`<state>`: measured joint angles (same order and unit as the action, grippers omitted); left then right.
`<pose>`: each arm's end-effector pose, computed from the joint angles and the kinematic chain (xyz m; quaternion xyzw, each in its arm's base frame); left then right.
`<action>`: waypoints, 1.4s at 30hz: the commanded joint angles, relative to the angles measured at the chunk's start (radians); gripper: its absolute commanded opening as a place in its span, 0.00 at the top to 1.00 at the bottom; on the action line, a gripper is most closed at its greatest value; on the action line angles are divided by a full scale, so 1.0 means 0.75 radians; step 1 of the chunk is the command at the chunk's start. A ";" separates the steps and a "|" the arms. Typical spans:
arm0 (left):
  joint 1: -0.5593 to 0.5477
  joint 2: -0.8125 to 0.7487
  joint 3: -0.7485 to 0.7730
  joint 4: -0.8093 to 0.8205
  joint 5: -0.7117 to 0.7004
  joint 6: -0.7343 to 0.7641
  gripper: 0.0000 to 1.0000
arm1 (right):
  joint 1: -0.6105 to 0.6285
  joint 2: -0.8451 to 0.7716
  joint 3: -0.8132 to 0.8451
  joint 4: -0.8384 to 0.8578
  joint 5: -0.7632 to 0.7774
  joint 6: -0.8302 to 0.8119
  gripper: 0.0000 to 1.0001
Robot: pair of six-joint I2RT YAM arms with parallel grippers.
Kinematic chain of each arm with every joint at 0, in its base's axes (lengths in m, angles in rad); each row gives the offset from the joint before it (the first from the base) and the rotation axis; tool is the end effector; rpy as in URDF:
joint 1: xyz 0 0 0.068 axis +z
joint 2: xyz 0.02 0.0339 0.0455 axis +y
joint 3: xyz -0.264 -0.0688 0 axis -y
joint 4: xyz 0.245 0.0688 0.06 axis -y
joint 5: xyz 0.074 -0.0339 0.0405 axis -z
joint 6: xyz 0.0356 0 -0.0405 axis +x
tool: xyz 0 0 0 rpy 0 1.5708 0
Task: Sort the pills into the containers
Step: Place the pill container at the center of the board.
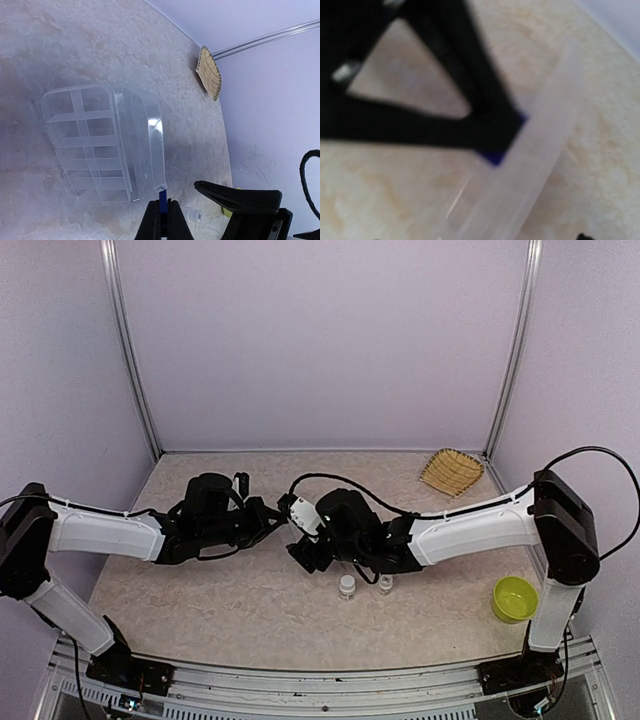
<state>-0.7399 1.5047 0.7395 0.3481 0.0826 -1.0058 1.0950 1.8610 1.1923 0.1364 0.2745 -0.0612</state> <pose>0.2350 -0.2185 0.2061 -0.0887 0.8331 -0.4397 0.3237 0.2002 0.3674 0.2067 -0.4131 0.7574 0.1397 0.4860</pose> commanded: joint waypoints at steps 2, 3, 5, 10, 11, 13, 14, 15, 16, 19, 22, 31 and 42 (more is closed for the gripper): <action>0.007 -0.043 -0.024 0.049 -0.028 -0.023 0.99 | 0.003 0.051 0.017 0.196 0.151 0.006 0.23; 0.007 -0.046 -0.026 0.051 -0.028 -0.025 0.99 | 0.004 0.057 0.014 0.211 0.165 0.004 0.24; 0.007 -0.050 -0.028 0.053 -0.032 -0.030 0.99 | 0.002 0.066 0.010 0.238 0.177 0.007 0.25; 0.005 -0.055 -0.030 0.054 -0.041 -0.036 0.99 | 0.002 0.085 0.019 0.253 0.141 0.026 0.27; 0.005 -0.057 -0.029 0.055 -0.042 -0.036 0.99 | 0.003 0.088 0.021 0.255 0.127 0.029 0.27; 0.003 -0.057 -0.027 0.055 -0.043 -0.036 0.99 | 0.003 0.095 0.030 0.256 0.113 0.039 0.28; 0.003 -0.059 -0.027 0.056 -0.043 -0.036 0.99 | 0.003 0.100 0.033 0.256 0.112 0.042 0.28; 0.001 -0.061 -0.028 0.057 -0.043 -0.036 0.99 | 0.004 0.106 0.039 0.256 0.111 0.043 0.28; 0.001 -0.064 -0.029 0.056 -0.046 -0.039 0.99 | 0.003 0.113 0.050 0.249 0.112 0.043 0.29; 0.000 -0.073 -0.029 0.054 -0.052 -0.039 0.99 | 0.006 0.123 0.059 0.243 0.109 0.049 0.30; -0.001 -0.075 -0.029 0.055 -0.051 -0.041 0.99 | 0.006 0.129 0.056 0.251 0.106 0.051 0.31; -0.001 -0.074 -0.021 0.051 -0.055 -0.041 0.98 | 0.021 0.173 0.080 0.264 0.188 0.027 0.37; -0.001 -0.072 -0.027 0.047 -0.057 -0.043 0.96 | 0.029 0.184 0.067 0.307 0.225 0.011 0.56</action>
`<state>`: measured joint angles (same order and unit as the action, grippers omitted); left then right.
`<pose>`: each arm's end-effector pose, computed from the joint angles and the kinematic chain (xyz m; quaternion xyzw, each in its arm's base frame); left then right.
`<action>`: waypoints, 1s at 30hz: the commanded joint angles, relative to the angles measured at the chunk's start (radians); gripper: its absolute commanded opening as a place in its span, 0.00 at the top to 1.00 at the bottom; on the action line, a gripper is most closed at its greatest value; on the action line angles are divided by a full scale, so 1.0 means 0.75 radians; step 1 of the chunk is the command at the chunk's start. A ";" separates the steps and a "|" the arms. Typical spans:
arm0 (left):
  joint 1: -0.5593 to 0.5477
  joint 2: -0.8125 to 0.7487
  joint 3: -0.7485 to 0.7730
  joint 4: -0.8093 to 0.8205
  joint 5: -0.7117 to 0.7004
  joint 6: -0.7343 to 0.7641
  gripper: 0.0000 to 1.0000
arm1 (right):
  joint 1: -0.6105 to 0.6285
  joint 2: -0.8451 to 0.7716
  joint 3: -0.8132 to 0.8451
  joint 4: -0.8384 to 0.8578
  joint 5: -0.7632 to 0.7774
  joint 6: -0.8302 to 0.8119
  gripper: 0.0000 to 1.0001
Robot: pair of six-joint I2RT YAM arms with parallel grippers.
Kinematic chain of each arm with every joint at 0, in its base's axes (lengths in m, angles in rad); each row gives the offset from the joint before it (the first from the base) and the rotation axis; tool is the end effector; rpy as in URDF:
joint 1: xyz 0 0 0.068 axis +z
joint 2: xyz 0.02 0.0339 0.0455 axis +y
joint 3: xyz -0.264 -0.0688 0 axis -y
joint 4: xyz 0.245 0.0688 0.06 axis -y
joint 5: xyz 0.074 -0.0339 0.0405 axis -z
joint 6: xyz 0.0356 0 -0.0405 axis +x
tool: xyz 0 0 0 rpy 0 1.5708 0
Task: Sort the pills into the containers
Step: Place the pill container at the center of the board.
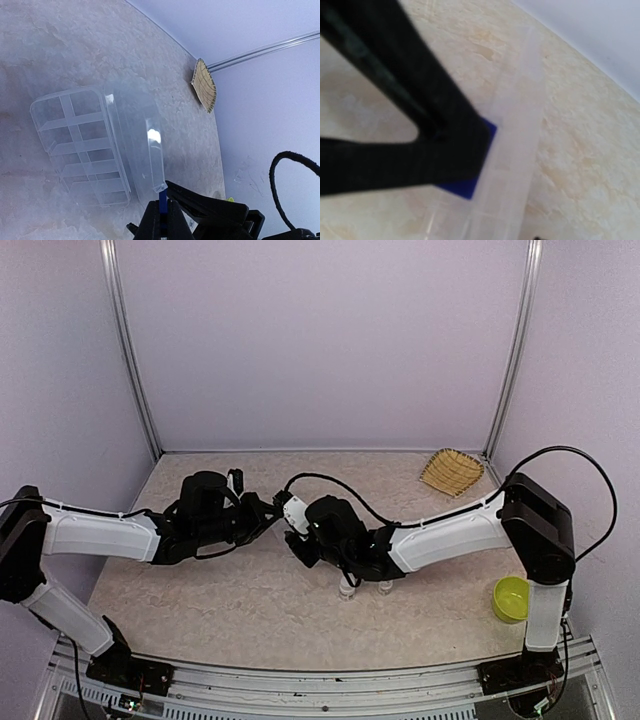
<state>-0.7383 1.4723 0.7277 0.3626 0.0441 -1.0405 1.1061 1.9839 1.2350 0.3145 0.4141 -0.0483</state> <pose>0.2331 -0.2142 0.2135 -0.1125 0.8207 -0.4464 0.3385 0.2113 0.3896 0.1876 -0.3574 0.7516 0.1161 0.5421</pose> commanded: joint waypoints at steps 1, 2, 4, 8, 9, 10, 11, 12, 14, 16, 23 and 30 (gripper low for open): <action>-0.003 -0.030 -0.012 0.031 -0.007 0.004 0.96 | 0.015 0.020 0.008 0.078 0.036 -0.009 0.59; -0.003 -0.029 -0.013 0.033 -0.006 0.002 0.95 | 0.016 0.020 0.002 0.084 0.037 -0.012 0.60; -0.005 -0.025 -0.015 0.038 -0.006 -0.001 0.95 | 0.020 0.020 -0.003 0.097 0.043 -0.022 0.61; -0.008 -0.018 -0.017 0.039 -0.006 -0.003 0.92 | 0.036 0.022 -0.021 0.133 0.073 -0.058 0.66; -0.008 -0.017 -0.017 0.038 -0.005 -0.004 0.90 | 0.040 0.023 -0.021 0.140 0.083 -0.066 0.66; -0.008 -0.016 -0.019 0.041 -0.005 -0.007 0.89 | 0.045 0.026 -0.022 0.145 0.091 -0.076 0.66; -0.008 -0.015 -0.021 0.042 -0.004 -0.006 0.86 | 0.049 0.026 -0.022 0.151 0.099 -0.082 0.67; -0.008 -0.015 -0.023 0.045 -0.004 -0.009 0.83 | 0.052 0.028 -0.022 0.155 0.106 -0.087 0.68; -0.008 -0.017 -0.024 0.046 -0.001 -0.012 0.78 | 0.055 0.031 -0.023 0.161 0.119 -0.093 0.70; -0.008 -0.021 -0.026 0.048 -0.001 -0.012 0.74 | 0.057 0.031 -0.024 0.166 0.128 -0.092 0.74; 0.005 -0.057 -0.058 0.047 -0.010 -0.006 0.65 | 0.053 0.037 -0.015 0.125 0.122 -0.058 0.78; 0.055 -0.144 -0.126 0.018 -0.036 0.047 0.51 | -0.044 -0.063 0.008 -0.095 -0.140 0.133 0.66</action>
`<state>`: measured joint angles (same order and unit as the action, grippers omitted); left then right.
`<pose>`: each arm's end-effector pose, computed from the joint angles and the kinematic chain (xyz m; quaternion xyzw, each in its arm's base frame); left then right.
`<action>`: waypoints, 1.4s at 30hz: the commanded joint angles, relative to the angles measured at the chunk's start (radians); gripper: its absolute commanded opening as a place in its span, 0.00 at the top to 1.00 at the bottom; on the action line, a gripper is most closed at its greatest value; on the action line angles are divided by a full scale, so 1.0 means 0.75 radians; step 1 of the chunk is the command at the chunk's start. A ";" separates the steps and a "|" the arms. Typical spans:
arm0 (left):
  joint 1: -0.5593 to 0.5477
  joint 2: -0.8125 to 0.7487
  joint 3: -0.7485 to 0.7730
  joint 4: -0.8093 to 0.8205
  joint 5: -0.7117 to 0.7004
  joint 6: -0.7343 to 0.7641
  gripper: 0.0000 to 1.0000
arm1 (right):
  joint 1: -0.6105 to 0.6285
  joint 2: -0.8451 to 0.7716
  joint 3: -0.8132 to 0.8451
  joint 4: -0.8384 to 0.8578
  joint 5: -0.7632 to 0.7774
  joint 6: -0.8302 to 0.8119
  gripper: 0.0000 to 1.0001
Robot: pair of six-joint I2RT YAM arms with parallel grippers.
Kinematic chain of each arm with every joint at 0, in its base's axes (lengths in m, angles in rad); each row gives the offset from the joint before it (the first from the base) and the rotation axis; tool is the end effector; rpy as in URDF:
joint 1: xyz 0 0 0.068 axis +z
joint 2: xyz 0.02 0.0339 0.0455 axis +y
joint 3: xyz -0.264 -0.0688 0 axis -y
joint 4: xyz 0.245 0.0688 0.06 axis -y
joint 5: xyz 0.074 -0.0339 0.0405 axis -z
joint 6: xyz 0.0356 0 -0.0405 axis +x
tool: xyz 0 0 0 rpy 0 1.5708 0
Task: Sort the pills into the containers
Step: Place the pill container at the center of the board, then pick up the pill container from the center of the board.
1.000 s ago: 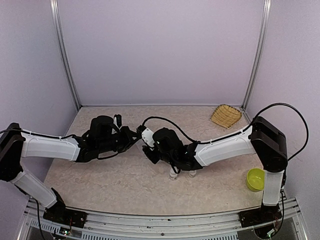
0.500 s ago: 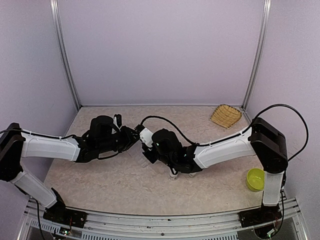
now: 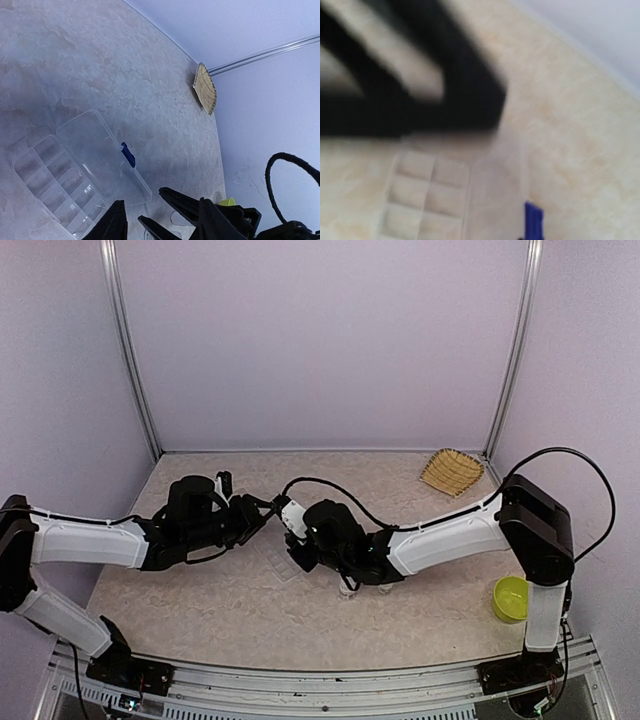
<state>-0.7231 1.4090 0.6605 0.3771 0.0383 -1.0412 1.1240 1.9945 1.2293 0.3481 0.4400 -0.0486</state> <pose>0.2240 -0.1995 0.2115 -0.1200 0.8166 -0.4457 0.3464 0.2055 0.3938 0.1847 -0.3534 0.7472 0.1155 0.5508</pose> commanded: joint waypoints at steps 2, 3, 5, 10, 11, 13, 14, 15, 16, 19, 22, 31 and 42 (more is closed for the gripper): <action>0.052 -0.067 -0.059 -0.011 -0.022 0.068 0.47 | -0.116 -0.102 0.037 -0.224 -0.293 0.199 0.60; 0.060 -0.070 -0.071 -0.016 -0.024 0.077 0.45 | -0.143 -0.110 0.047 -0.265 -0.355 0.225 0.56; 0.081 -0.071 -0.101 -0.015 -0.021 0.096 0.42 | -0.181 -0.121 0.065 -0.337 -0.443 0.269 0.52; 0.136 -0.031 -0.161 0.043 0.019 0.142 0.38 | -0.221 -0.137 0.073 -0.418 -0.451 0.282 0.41; 0.143 -0.001 -0.165 0.061 0.031 0.148 0.38 | -0.227 -0.129 0.085 -0.439 -0.452 0.281 0.39; 0.149 0.049 -0.154 0.067 0.052 0.168 0.38 | -0.233 -0.100 0.118 -0.483 -0.470 0.277 0.36; 0.149 0.076 -0.147 0.072 0.064 0.168 0.38 | -0.233 -0.087 0.138 -0.510 -0.482 0.279 0.35; 0.153 0.099 -0.143 0.082 0.081 0.168 0.39 | -0.233 -0.074 0.160 -0.535 -0.489 0.285 0.35; 0.153 0.120 -0.140 0.094 0.093 0.164 0.39 | -0.234 -0.066 0.183 -0.554 -0.536 0.293 0.35; 0.154 0.160 -0.151 0.126 0.112 0.152 0.42 | -0.242 -0.054 0.215 -0.594 -0.650 0.338 0.35; 0.152 0.179 -0.165 0.144 0.117 0.149 0.43 | -0.267 -0.031 0.263 -0.660 -0.711 0.389 0.38; 0.138 0.209 -0.185 0.160 0.120 0.146 0.46 | -0.381 0.061 0.380 -0.818 -0.932 0.512 0.44; 0.132 0.208 -0.185 0.159 0.112 0.146 0.46 | -0.385 0.171 0.459 -0.911 -1.051 0.498 0.49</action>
<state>-0.6197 1.5581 0.5278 0.4713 0.1238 -0.9405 0.8291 2.0884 1.5314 -0.2897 -0.2996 0.3206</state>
